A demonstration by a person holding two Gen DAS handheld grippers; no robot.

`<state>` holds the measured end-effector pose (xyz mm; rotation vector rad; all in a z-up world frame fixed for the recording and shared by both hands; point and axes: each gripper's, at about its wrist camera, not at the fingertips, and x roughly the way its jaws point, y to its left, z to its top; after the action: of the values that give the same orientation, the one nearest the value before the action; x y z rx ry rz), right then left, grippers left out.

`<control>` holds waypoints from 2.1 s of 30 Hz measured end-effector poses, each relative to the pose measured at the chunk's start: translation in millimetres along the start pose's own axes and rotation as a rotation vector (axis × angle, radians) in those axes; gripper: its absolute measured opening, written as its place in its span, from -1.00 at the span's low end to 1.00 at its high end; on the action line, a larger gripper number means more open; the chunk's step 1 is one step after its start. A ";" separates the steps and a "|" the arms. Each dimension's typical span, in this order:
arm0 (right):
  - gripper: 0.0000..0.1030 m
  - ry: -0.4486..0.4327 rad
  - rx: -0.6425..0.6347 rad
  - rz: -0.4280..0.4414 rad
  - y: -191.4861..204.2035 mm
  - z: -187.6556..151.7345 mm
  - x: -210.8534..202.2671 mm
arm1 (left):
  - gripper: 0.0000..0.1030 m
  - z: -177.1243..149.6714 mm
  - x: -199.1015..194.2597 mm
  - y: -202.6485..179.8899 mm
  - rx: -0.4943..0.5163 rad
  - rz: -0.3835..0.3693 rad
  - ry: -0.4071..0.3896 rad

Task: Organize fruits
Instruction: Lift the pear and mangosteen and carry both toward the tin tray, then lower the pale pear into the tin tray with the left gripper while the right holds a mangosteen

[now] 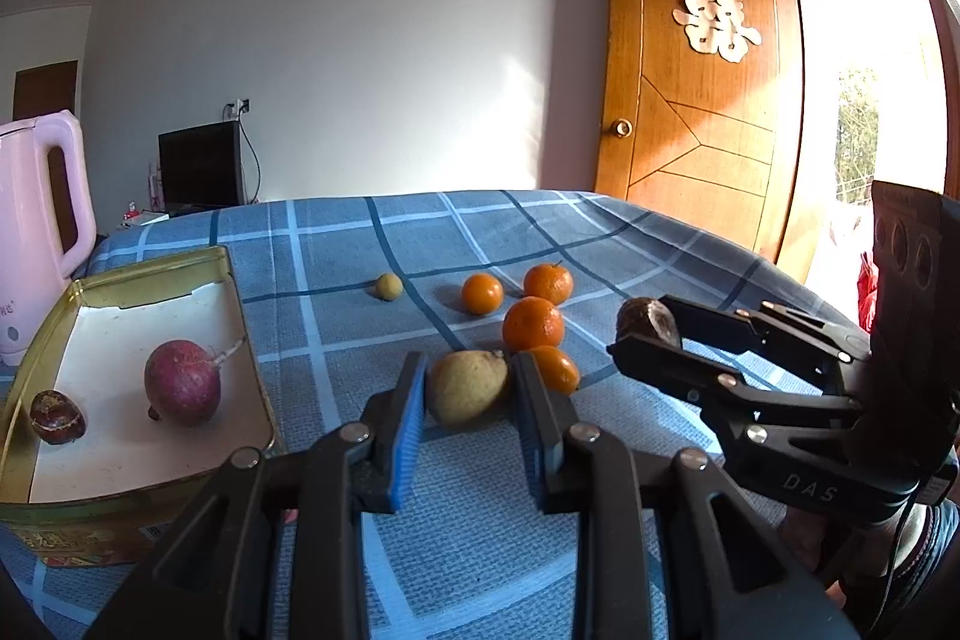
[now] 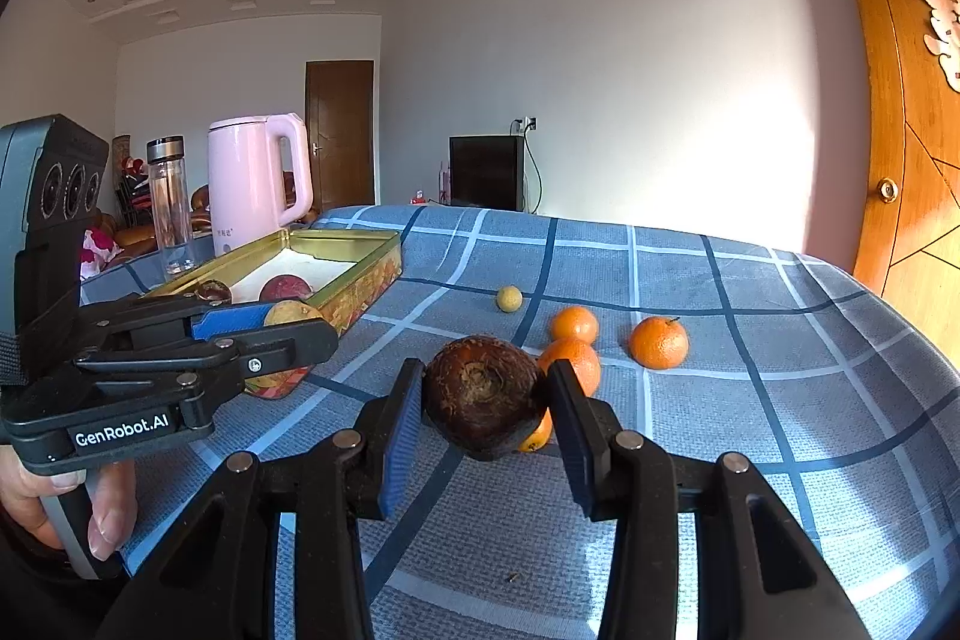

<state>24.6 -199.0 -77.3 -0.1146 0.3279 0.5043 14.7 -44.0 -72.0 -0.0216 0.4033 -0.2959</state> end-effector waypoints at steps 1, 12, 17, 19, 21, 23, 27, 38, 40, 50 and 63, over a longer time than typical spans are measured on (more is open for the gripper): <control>-0.15 -0.006 -0.004 0.001 0.5 -0.3 -1.4 | -0.42 0.0 -0.6 -0.3 0.002 0.000 -0.003; -0.15 -0.052 -0.026 -0.002 4.4 -1.7 -10.2 | -0.42 -0.2 -7.2 -3.3 0.014 0.021 -0.035; -0.15 -0.069 -0.031 -0.001 5.0 -1.9 -12.8 | -0.42 0.3 -8.3 -3.0 0.019 0.030 -0.044; -0.15 -0.076 -0.035 0.001 5.6 -2.3 -14.1 | -0.42 0.3 -8.9 -3.2 0.022 0.031 -0.047; -0.15 -0.083 -0.038 0.003 6.3 -2.4 -15.1 | -0.42 0.5 -10.3 -3.8 0.028 0.037 -0.053; -0.15 -0.089 -0.039 0.006 6.2 -3.1 -16.7 | -0.42 1.1 -12.7 -4.4 0.034 0.048 -0.063; -0.15 -0.106 -0.046 0.016 7.0 -4.0 -19.4 | -0.42 4.5 -17.4 -2.6 0.035 0.060 -0.076; -0.15 -0.080 -0.034 0.040 3.5 -1.3 -14.5 | -0.42 11.8 -23.0 3.5 0.037 0.096 -0.085; -0.15 -0.065 -0.023 0.043 2.5 0.3 -11.9 | -0.42 13.1 -24.3 5.6 0.035 0.101 -0.086; -0.15 -0.062 -0.039 0.066 5.0 19.3 -8.5 | -0.42 19.1 -29.5 21.3 0.010 0.159 -0.073; -0.15 -0.096 -0.066 0.148 18.5 63.1 6.7 | -0.42 27.2 -36.7 54.9 -0.018 0.267 -0.049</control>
<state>38.6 -168.1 -20.7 -0.1300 0.2268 0.6647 8.4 18.0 -37.3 0.0078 0.3551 -0.0280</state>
